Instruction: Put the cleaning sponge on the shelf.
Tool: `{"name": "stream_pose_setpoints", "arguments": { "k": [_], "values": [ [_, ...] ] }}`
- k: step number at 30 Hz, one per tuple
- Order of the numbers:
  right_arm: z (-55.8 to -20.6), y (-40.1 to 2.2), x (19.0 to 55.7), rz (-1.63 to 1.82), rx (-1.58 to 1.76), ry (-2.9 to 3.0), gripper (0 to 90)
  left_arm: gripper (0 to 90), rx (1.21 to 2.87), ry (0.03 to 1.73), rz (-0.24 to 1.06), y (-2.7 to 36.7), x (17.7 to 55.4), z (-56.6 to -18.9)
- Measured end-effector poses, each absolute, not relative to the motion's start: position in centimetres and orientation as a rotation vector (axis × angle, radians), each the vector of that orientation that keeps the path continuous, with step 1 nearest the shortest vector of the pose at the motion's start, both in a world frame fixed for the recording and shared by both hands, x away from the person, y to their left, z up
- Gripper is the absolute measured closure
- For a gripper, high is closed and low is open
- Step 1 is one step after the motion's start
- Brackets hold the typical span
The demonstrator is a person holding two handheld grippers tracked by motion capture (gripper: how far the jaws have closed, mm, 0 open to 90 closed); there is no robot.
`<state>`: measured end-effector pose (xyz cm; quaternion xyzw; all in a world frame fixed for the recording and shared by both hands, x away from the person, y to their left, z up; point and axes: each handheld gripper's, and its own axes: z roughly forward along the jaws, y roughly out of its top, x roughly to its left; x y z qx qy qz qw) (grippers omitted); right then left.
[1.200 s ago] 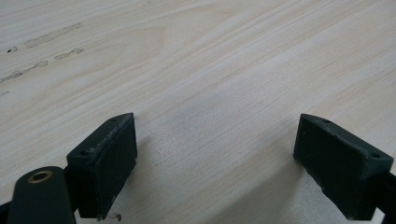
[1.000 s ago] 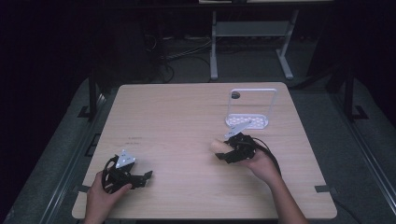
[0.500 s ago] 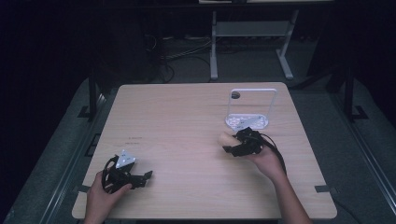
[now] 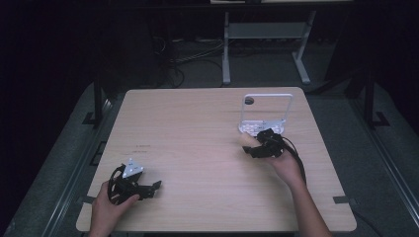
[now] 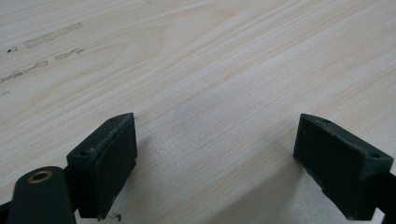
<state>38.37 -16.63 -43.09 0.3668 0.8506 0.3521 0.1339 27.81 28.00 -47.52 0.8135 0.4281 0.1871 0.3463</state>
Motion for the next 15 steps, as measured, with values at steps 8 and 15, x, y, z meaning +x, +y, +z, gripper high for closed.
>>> {"name": "stream_pose_setpoints", "arguments": {
  "k": [8,15],
  "values": [
    [-43.2,-17.4,39.6,1.003,1.123,2.408,42.1,12.8,2.108,1.112,0.485,28.0,27.8,-47.5],
    [-43.1,-17.9,40.9,0.988,1.174,2.368,42.1,12.8,2.111,1.113,0.484,28.0,27.8,-47.5]
  ]
}}
